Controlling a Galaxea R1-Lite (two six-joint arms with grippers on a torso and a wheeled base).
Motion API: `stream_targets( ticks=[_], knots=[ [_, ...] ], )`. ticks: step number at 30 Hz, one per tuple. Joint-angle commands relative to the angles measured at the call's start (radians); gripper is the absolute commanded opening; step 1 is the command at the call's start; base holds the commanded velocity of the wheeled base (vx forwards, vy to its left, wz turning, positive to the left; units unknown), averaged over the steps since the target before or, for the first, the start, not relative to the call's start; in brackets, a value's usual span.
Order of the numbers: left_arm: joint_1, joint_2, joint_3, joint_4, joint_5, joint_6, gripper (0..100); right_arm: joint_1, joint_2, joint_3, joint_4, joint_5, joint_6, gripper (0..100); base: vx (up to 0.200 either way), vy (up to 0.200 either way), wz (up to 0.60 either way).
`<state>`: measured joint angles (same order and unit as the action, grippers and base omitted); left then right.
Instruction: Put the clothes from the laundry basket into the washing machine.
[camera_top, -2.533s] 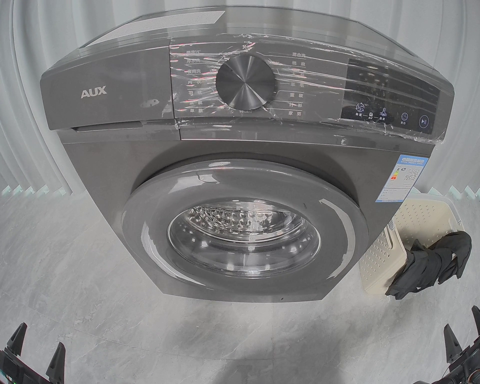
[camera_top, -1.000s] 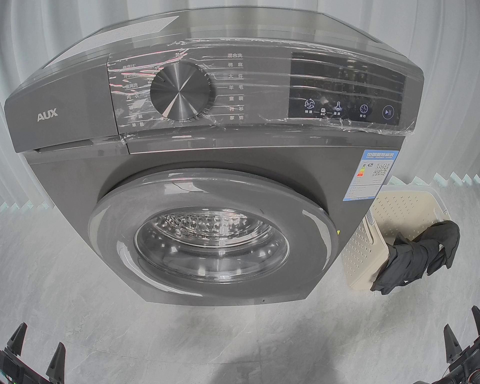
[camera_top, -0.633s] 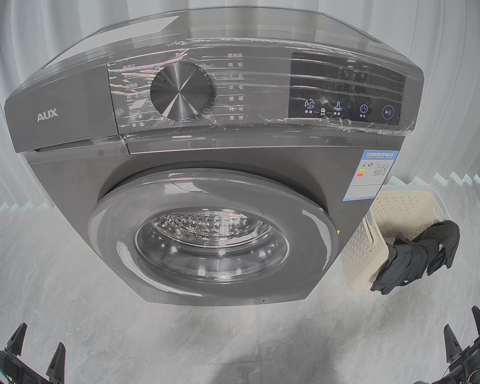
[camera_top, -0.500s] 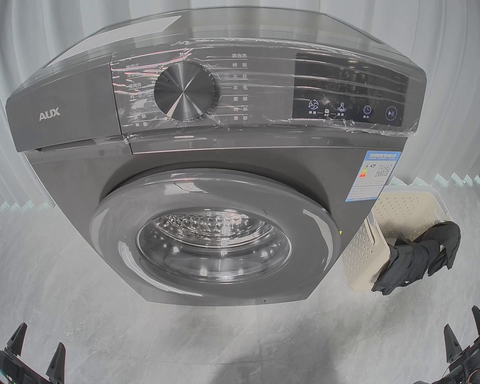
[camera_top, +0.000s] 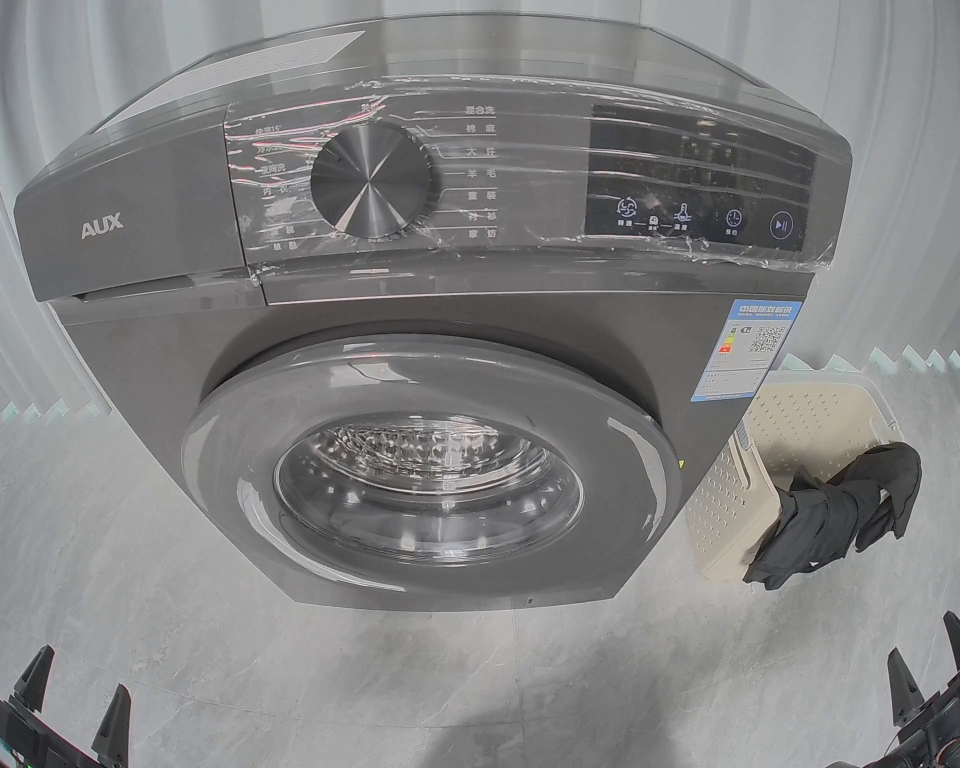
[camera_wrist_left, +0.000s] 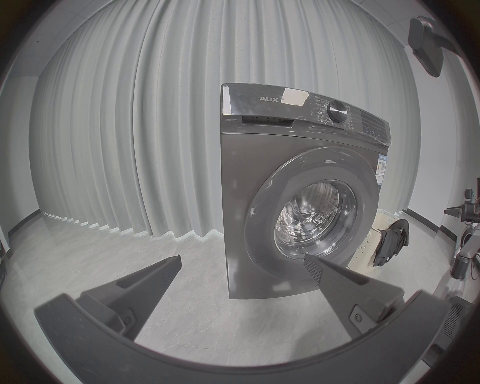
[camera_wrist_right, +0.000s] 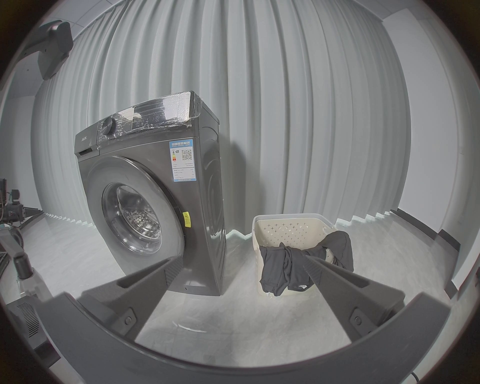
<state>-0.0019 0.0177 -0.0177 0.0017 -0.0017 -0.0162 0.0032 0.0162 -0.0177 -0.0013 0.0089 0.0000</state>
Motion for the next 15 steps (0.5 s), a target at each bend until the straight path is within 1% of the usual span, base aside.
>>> stream_targets(
  ticks=[1,9,12,15],
  knots=[
    [-0.001,-0.018,0.015,0.0,0.0,0.001,100,0.0,-0.004,0.018,0.0,0.0,0.0,100,0.2,0.0,0.0],
    [-0.001,-0.018,0.015,0.0,0.0,0.007,100,0.0,-0.004,0.018,0.0,0.0,-0.002,100,0.0,0.0,0.0],
    [-0.001,-0.018,0.015,0.0,0.0,0.007,100,0.0,-0.005,0.018,0.0,0.0,0.0,100,0.0,0.0,0.6],
    [-0.001,-0.018,0.016,0.0,0.0,0.007,100,0.0,-0.004,0.018,0.0,0.0,0.0,100,0.0,0.0,0.0]
  ],
)
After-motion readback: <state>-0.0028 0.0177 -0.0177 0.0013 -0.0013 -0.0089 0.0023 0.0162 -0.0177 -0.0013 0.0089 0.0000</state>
